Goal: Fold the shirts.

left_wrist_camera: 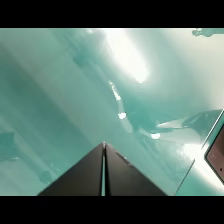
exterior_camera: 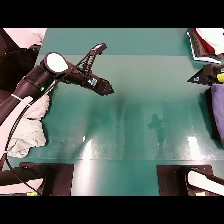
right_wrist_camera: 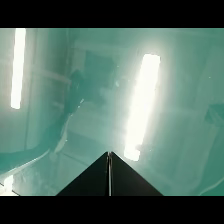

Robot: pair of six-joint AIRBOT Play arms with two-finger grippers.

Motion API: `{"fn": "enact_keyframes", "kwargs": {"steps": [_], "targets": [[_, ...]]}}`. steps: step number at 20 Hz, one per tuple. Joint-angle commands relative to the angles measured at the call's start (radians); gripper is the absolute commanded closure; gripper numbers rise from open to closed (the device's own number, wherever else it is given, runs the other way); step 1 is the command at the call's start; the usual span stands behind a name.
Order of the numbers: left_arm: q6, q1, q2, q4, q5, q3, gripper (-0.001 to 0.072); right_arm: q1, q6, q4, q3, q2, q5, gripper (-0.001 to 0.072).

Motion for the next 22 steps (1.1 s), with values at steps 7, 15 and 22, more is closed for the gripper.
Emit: {"fn": "enact_keyframes", "kwargs": {"steps": [7, 15, 22], "targets": [[0.0, 0.0, 0.001, 0.0, 0.007, 0.001, 0.0677, 0.003, 0.0, 0.001, 0.0, 0.0, 0.003, 0.0694], [0.0, 0.0, 0.001, -0.024, 0.093, 0.001, 0.0676, 0.003, 0.0, 0.001, 0.0, 0.0, 0.002, 0.0694], [-0.169, 0.198, 0.001, 0.465, 0.185, 0.083, -0.0011, 0.003, 0.0, 0.001, 0.0, 0.0, 0.0, 0.0694]]}}
